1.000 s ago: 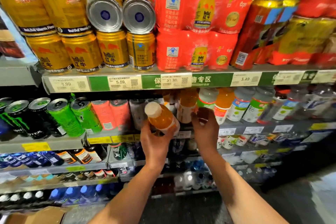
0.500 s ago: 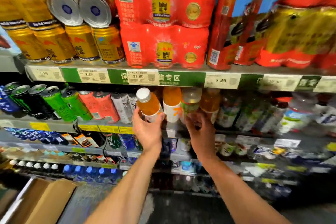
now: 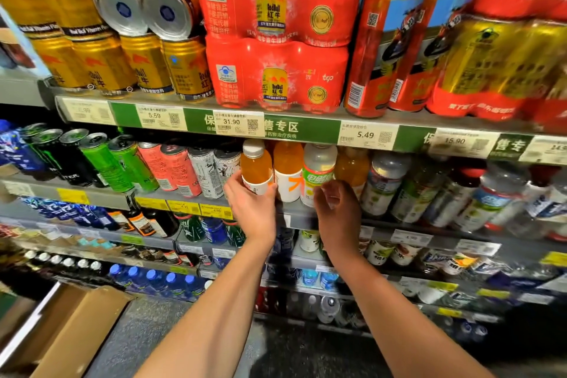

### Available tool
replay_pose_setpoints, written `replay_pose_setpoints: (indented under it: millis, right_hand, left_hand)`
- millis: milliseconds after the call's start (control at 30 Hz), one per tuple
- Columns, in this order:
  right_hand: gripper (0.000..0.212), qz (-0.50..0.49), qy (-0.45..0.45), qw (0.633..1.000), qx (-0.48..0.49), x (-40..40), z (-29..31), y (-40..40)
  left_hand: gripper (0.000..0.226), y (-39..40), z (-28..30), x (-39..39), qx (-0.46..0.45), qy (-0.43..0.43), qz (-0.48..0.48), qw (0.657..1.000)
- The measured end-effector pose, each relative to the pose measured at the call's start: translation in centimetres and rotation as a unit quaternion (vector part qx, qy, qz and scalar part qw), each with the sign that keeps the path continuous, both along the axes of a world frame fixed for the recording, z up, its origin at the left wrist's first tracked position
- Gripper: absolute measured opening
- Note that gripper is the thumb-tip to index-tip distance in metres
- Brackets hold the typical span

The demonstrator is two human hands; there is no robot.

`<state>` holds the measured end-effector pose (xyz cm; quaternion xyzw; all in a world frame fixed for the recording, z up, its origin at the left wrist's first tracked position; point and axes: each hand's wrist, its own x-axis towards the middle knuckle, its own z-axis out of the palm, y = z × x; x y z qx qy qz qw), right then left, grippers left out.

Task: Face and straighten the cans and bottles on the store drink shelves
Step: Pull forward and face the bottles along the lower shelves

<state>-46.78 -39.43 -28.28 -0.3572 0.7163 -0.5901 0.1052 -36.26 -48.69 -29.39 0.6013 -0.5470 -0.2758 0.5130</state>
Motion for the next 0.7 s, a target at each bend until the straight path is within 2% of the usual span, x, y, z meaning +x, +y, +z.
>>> replay_pose_setpoints:
  millis: [100, 233, 367, 600, 700]
  right_hand:
    - [0.013, -0.017, 0.009, 1.000, -0.009, 0.0, 0.0, 0.1]
    - [0.026, -0.031, 0.011, 0.999, -0.028, 0.1, 0.3, -0.1]
    - [0.044, -0.040, 0.125, 0.990, -0.060, -0.2, 0.6, -0.7]
    - [0.079, -0.131, 0.175, 0.976, 0.019, 0.7, 1.1, -3.3]
    - [0.072, -0.184, 0.159, 0.970, 0.026, 1.3, 2.1, -4.3]
  left_hand:
    - [0.074, -0.3, 0.0, -0.1, -0.004, -0.006, 0.005, 1.000]
    - [0.070, -0.7, -0.4, -0.6, -0.029, -0.025, 0.016, 0.999]
    - [0.072, -0.7, -0.7, -0.1, -0.039, -0.034, 0.004, 0.999]
    - [0.070, -1.0, -1.1, 1.4, -0.023, -0.009, -0.044, 0.999]
    - [0.065, -1.2, -1.2, 2.0, -0.011, 0.017, -0.076, 0.997]
